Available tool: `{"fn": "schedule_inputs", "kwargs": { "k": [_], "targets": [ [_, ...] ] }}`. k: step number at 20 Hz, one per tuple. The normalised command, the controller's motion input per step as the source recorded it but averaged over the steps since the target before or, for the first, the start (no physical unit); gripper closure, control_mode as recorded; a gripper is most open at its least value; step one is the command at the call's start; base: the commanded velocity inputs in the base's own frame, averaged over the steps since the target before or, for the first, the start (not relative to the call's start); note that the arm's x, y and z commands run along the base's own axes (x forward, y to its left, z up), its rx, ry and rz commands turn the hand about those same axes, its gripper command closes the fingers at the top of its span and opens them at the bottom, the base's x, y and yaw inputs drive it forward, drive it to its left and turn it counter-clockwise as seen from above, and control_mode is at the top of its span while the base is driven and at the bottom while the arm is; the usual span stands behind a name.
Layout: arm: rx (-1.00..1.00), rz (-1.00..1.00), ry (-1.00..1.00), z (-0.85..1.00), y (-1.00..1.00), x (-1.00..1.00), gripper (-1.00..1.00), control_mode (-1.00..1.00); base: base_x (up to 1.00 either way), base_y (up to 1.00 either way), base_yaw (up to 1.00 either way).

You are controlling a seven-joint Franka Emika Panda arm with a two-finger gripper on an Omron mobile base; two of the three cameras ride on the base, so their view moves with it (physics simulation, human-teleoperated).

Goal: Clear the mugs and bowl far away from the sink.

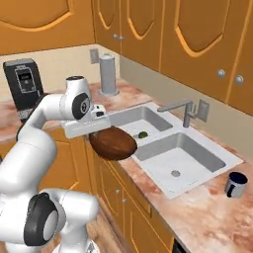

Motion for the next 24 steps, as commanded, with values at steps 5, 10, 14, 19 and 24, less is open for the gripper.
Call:
{"fn": "schedule_inputs", "kwargs": {
  "k": [5, 10, 14, 19, 24],
  "targets": [
    [0.00, 0.00, 0.00, 0.00, 0.00, 0.00, 1.00, 1.00, -0.24, 0.31, 0.79],
    [0.00, 0.00, 0.00, 0.00, 0.00, 0.00, 1.00, 1.00, -0.19, 0.37, 0.75],
    [0.00, 0.00, 0.00, 0.00, 0.00, 0.00, 1.00, 1.00, -0.26, 0.34, 0.72],
    [0.00, 0.00, 0.00, 0.00, 0.00, 0.00, 1.00, 1.00, -0.12, 0.51, 0.67],
    [0.00, 0.00, 0.00, 0.00, 0.00, 0.00, 1.00, 1.00, 0.00, 0.54, 0.63]
  ]
}}
